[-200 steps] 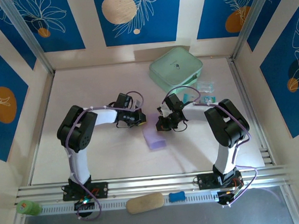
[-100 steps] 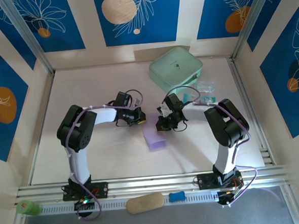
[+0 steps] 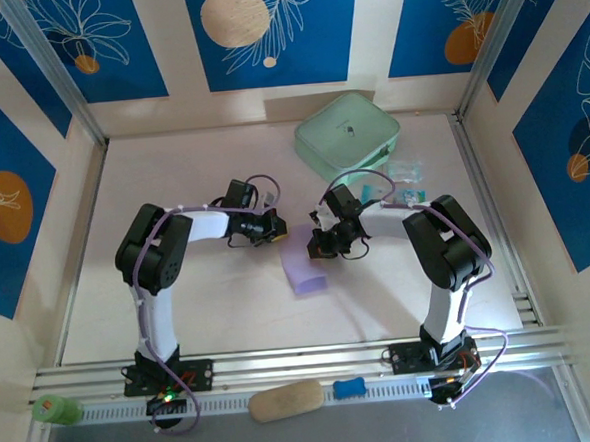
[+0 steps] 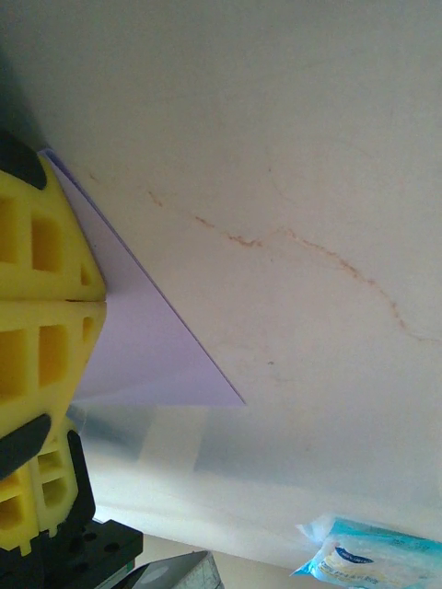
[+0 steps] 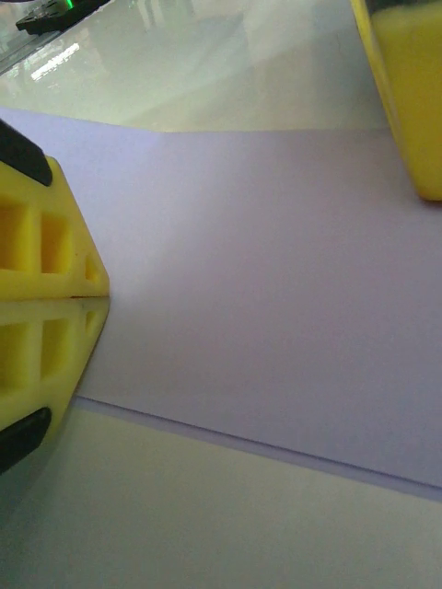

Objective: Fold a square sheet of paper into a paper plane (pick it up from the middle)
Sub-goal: First fold the square sheet of paper in half at the center of the table.

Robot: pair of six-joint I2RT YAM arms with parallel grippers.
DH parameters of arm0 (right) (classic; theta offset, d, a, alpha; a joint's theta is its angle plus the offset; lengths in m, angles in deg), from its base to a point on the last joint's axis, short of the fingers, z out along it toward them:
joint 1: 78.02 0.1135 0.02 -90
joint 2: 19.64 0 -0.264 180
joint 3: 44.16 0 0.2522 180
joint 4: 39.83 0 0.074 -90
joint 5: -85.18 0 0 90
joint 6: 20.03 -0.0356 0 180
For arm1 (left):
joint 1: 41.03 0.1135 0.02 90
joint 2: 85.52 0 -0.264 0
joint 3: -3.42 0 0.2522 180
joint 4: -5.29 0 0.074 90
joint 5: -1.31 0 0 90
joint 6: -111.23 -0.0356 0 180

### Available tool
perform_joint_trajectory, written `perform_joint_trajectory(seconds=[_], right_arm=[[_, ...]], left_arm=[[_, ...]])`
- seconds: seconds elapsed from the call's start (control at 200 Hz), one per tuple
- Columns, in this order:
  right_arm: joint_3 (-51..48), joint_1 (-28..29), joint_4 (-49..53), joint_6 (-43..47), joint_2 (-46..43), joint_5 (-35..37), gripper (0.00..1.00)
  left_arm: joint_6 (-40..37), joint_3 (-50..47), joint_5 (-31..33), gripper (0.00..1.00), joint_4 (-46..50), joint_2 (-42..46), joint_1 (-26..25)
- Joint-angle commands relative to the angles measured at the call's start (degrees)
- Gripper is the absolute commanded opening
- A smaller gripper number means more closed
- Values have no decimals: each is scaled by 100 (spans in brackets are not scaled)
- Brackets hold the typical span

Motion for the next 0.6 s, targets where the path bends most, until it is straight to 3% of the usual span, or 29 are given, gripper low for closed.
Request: perform_joint_trajectory(seconds=[0.0, 0.36, 0.595], right_arm=[[-174, 14, 545, 45, 377, 650, 2], [-218, 6, 501, 46, 360, 632, 2], [-227, 1, 475, 24, 339, 595, 1]], left_arm=[[-213, 23, 610, 0, 143, -206, 254], [170, 157, 912, 0, -68, -188, 491], [181, 521, 1220, 0, 750, -172, 520]])
